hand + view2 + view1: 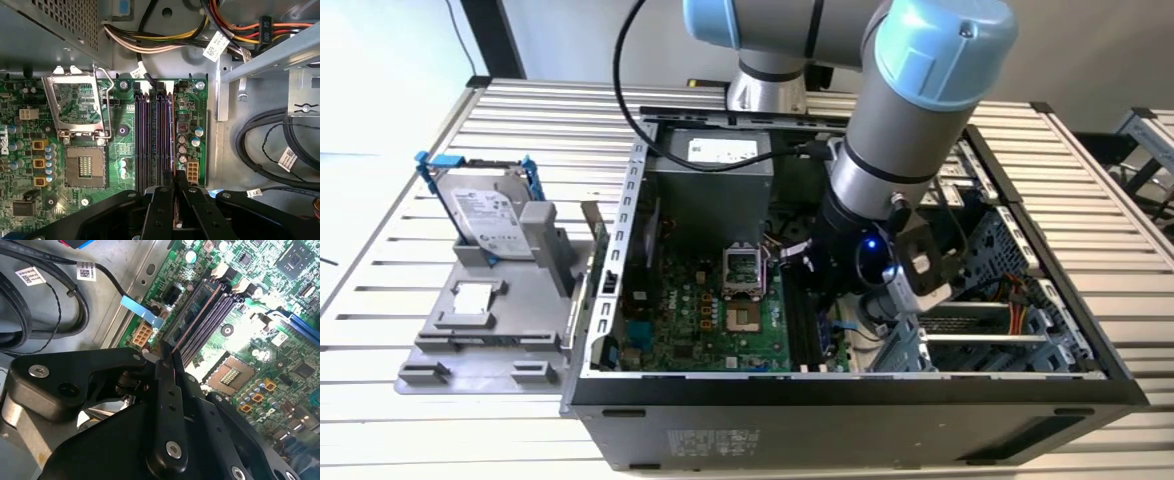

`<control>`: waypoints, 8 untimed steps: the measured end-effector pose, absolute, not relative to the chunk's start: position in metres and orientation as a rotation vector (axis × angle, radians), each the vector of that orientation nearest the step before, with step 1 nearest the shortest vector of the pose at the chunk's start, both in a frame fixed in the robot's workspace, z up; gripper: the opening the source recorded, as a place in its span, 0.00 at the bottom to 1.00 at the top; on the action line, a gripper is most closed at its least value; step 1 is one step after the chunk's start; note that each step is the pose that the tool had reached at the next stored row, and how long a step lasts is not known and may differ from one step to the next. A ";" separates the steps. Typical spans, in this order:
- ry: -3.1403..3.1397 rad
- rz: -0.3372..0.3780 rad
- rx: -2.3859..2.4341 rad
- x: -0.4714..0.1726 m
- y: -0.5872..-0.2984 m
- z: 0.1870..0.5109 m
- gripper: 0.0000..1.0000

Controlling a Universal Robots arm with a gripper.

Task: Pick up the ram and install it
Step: 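Insert the ram into the slot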

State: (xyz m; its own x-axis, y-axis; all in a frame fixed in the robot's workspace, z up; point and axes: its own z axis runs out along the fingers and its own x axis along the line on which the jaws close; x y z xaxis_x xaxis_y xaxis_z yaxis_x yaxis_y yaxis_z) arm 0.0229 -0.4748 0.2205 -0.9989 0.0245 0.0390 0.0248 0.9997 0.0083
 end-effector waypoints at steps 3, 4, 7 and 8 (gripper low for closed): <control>-3.102 -0.014 -0.058 0.020 -0.475 0.220 0.00; -3.102 -0.014 -0.058 0.020 -0.475 0.220 0.00; -3.102 -0.014 -0.058 0.022 -0.475 0.218 0.00; -3.102 -0.014 -0.059 0.023 -0.475 0.218 0.00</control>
State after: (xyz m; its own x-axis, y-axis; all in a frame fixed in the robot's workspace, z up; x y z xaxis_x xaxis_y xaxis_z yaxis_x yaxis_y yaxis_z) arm 0.0226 -0.4746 0.2177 -0.9985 0.0375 0.0390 0.0379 0.9992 0.0084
